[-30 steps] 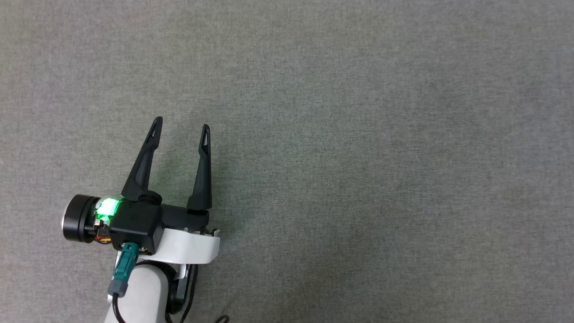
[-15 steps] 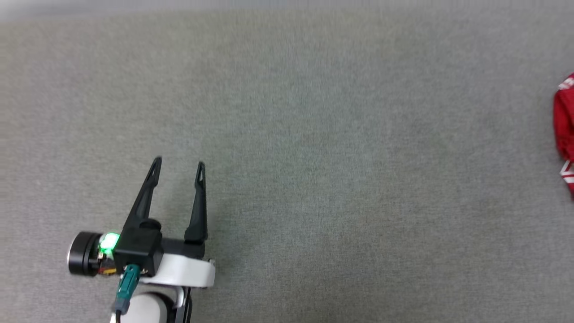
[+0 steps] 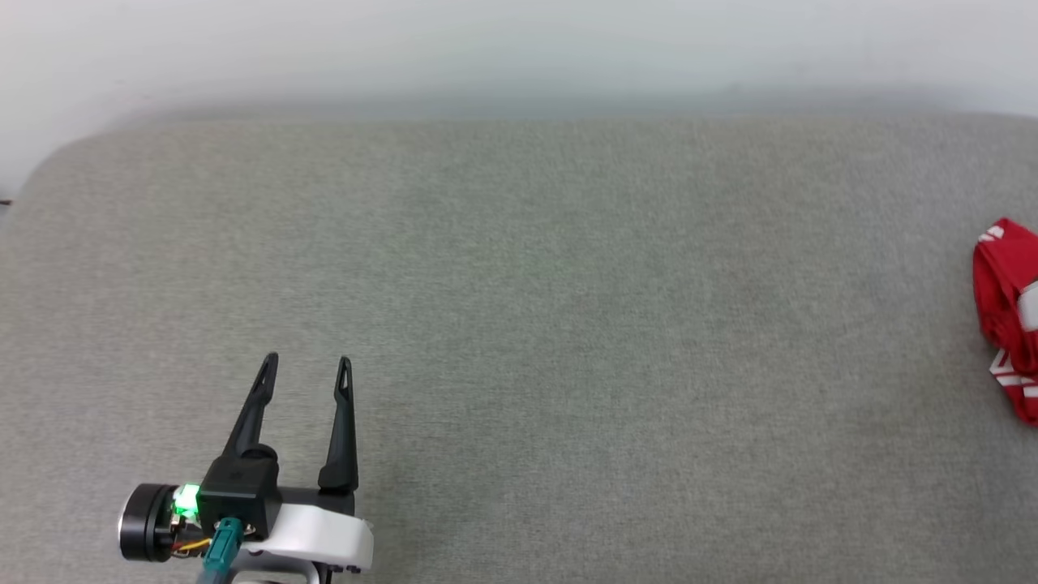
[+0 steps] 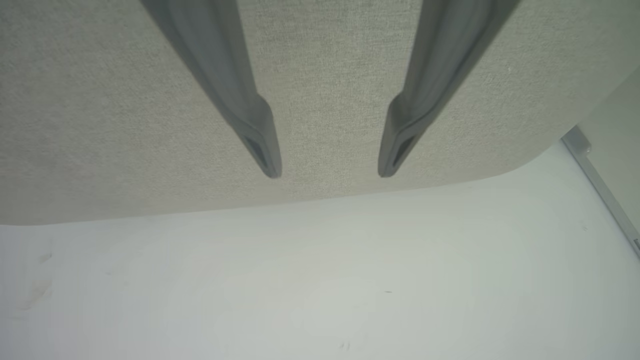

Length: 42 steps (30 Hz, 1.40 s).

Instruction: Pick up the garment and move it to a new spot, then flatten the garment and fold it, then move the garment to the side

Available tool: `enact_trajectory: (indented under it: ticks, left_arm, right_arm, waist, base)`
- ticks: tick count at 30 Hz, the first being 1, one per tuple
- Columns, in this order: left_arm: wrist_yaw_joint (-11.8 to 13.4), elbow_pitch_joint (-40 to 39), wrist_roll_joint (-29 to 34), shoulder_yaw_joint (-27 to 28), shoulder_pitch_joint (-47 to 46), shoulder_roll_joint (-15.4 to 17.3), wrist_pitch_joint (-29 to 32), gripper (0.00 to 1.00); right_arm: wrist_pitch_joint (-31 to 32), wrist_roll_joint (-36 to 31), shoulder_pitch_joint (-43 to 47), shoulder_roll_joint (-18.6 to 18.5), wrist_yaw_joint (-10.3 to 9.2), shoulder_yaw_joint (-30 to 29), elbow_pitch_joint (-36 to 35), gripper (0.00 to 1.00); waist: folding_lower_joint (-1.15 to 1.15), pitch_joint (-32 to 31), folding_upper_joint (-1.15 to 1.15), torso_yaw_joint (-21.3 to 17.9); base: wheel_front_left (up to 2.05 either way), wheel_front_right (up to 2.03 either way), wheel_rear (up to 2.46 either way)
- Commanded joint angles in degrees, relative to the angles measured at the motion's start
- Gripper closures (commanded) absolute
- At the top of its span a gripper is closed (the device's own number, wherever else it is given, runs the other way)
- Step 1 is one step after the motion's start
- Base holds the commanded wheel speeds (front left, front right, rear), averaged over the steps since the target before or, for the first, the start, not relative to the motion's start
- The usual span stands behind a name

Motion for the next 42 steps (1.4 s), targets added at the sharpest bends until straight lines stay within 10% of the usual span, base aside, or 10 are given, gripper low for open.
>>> enact_trajectory:
  ticks: [1, 22, 42]
  left_arm:
    - [-0.32, 0.37, -0.13, 0.20, 0.62, -0.12, -0.13, 0.00]
    - [-1.70, 4.36, -0.62, 0.98, 5.36, -0.24, -0.13, 0.00]
    - [-4.38, 3.26, -1.60, 1.92, 8.29, -1.03, -0.12, 0.00]
  right_arm:
    - [-0.87, 0.24, 1.48, 1.33, -0.09, 0.37, -1.13, 0.00]
    - [-2.96, 1.52, 25.34, 18.76, -0.08, 4.20, -4.78, 0.00]
    - [-2.95, 3.16, 37.07, 20.96, -0.08, 2.34, -11.17, 0.00]
  waist:
    - [0.01, -1.47, 0.00, 1.19]
    - [0.01, -9.47, 0.00, 3.31]
    - [0.01, -11.61, 0.00, 2.18]
  base:
    - [0.00, 0.00, 0.00]
    - [0.00, 0.00, 0.00]
    - [0.00, 0.00, 0.00]
